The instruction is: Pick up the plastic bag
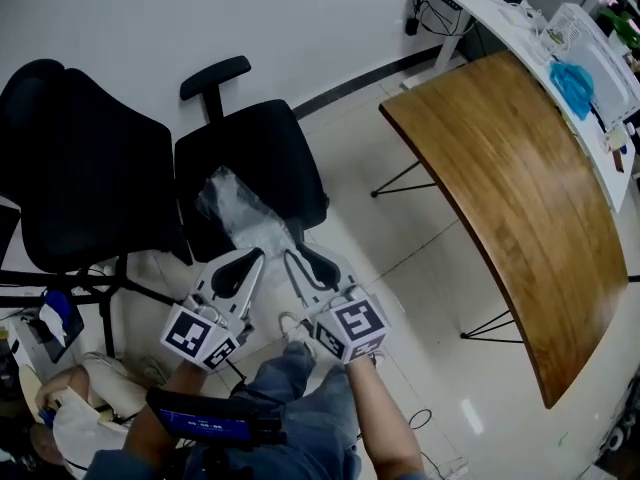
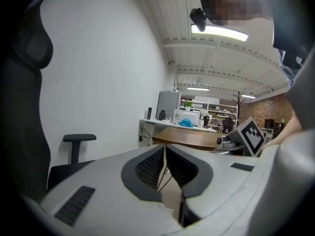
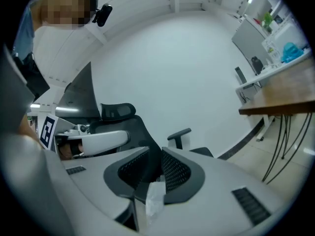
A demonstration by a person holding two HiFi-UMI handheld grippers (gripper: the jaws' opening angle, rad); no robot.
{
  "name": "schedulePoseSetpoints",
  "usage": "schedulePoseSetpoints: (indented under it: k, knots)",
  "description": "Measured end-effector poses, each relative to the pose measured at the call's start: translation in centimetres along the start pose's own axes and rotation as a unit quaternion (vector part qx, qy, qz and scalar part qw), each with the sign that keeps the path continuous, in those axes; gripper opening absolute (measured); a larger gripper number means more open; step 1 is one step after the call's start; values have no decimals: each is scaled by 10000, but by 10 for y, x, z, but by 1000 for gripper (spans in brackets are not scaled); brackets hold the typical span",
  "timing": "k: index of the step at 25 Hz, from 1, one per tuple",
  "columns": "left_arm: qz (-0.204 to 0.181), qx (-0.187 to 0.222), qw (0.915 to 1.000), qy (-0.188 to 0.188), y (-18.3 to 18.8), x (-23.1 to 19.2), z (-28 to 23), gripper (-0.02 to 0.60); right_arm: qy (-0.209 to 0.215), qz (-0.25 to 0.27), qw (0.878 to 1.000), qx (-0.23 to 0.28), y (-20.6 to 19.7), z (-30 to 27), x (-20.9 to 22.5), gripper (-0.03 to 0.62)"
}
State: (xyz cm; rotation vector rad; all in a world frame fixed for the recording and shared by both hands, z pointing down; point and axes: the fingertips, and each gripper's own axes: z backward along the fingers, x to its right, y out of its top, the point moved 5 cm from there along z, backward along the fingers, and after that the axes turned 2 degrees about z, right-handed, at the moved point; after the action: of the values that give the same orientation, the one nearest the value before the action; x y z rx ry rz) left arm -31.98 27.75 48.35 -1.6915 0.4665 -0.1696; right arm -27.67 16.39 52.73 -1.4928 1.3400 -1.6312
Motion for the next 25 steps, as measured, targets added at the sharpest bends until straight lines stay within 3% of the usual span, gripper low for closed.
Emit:
schedulePoseSetpoints:
  k: [3,13,20,25]
  knots:
    - [38,-156,9998,-98,-22,-1,-5,25,-157,-323,9992,-173,-37,0,13,145]
    - [93,-514,9984,-210,-66,-3,-12,25,-595,-1158,9907,-390,-130,2,44,166]
    - [162,-765,9968,-192,-103,-8,-21,25,-651,-1389,9872,-434,-159,-9,51,166]
    - [249,-909,9953,-210,-114,-8,-17,25,-532,-1917,9794,-335,-176,-11,54,202]
